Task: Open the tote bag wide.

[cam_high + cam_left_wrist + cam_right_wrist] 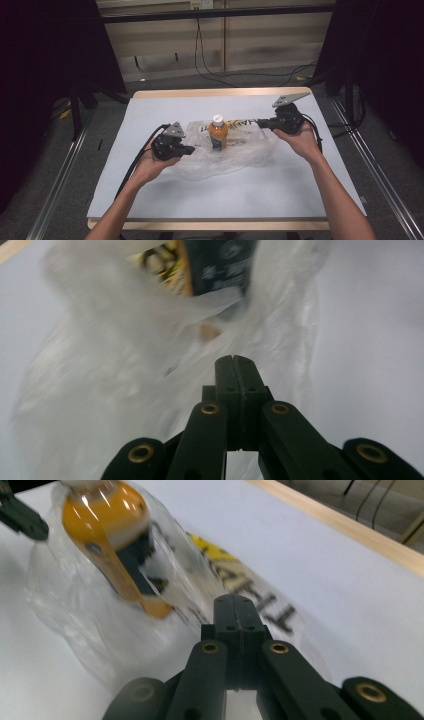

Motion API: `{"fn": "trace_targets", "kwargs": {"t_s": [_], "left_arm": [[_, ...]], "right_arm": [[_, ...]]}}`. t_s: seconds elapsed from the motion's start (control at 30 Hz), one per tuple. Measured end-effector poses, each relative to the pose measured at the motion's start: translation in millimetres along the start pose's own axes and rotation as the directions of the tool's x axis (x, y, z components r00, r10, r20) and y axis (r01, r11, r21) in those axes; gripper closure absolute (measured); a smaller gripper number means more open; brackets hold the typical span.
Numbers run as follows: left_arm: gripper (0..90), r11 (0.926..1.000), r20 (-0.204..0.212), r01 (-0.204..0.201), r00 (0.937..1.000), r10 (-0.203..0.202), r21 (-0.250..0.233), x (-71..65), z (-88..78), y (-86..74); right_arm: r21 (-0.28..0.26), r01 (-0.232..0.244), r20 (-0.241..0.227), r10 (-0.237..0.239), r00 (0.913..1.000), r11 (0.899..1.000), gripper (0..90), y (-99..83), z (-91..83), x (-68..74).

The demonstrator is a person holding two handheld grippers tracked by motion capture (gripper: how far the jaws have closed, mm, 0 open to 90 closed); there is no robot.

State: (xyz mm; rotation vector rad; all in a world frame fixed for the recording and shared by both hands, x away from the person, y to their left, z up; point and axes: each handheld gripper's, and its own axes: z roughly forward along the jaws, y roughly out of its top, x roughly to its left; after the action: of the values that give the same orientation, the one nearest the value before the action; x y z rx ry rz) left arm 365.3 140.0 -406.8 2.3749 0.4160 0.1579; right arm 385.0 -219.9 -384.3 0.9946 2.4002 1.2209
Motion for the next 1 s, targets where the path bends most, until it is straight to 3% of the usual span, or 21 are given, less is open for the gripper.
{"fn": "trace_targets", "kwargs": {"t_s": [0.07,0.1,0.13,0.2,0.27,0.43,0.47,0.53,0.57,0.63,0.7,0.73,0.83,1.0], "left_arm": [[90.0,0.9988,0.025,-0.024,0.9994,0.023,0.043,-3.8,7.7,8.7],[90.0,0.9978,0.031,-0.030,0.9991,0.028,0.060,-4.5,12.7,11.9],[90.0,0.9961,0.023,-0.044,0.9988,0.042,0.076,-3.8,16.9,14.7],[90.0,0.9957,0.027,-0.035,0.9991,0.032,0.085,0.3,25.0,18.6],[90.0,0.9942,0.015,-0.018,0.9997,0.016,0.106,7.3,32.7,21.2],[90.0,0.9921,0.011,0.050,0.9986,-0.051,0.115,29.8,47.4,22.5],[90.0,0.9893,0.012,0.030,0.9994,-0.032,0.143,33.7,50.3,22.6],[90.0,0.9832,-0.017,0.051,0.9987,-0.049,0.175,33.3,60.9,21.5],[90.0,0.9785,-0.006,0.041,0.9992,-0.040,0.202,35.1,69.2,19.7],[90.0,0.9769,-0.006,0.043,0.9991,-0.043,0.209,34.1,73.5,18.1],[90.0,0.9720,0.004,0.028,0.9996,-0.030,0.233,29.5,83.6,13.0],[90.0,0.9730,0.002,0.016,0.9999,-0.016,0.230,28.6,83.0,12.7],[90.0,0.9712,0.013,0.010,0.9998,-0.013,0.238,22.9,80.8,11.4],[90.0,0.9738,0.039,-0.027,0.9990,0.019,0.226,0.6,74.7,3.8]], "right_arm": [[0.020,0.009,-0.035,-0.008,0.9994,1.000,90.0,9.1,9.7,2.7],[0.061,0.028,-0.069,-0.023,0.9973,0.998,90.0,15.4,23.0,6.2],[0.061,0.028,-0.069,-0.023,0.9973,0.998,90.0,15.4,23.0,6.2],[0.103,0.035,-0.107,-0.024,0.9940,0.994,90.0,18.1,37.1,9.2],[0.169,0.052,-0.137,-0.029,0.9902,0.984,90.0,16.3,58.6,13.5],[0.232,0.066,-0.156,-0.030,0.9873,0.970,90.0,12.4,81.4,16.0],[0.238,0.062,-0.163,-0.023,0.9864,0.969,90.0,12.1,85.8,16.7],[0.279,0.079,-0.179,-0.029,0.9833,0.957,90.0,12.0,96.6,19.5],[0.294,0.083,-0.185,-0.028,0.9824,0.952,90.0,11.9,100.0,21.0],[0.308,0.088,-0.189,-0.030,0.9816,0.947,90.0,11.2,103.5,22.1],[0.354,0.108,-0.201,-0.037,0.9789,0.929,90.0,7.9,114.0,23.6],[0.373,0.111,-0.203,-0.036,0.9785,0.921,90.0,6.8,117.7,23.2],[0.390,0.111,-0.196,-0.036,0.9799,0.914,90.0,6.0,124.1,20.9],[0.424,0.090,-0.170,-0.018,0.9853,0.901,90.0,9.2,144.1,13.3]]}}
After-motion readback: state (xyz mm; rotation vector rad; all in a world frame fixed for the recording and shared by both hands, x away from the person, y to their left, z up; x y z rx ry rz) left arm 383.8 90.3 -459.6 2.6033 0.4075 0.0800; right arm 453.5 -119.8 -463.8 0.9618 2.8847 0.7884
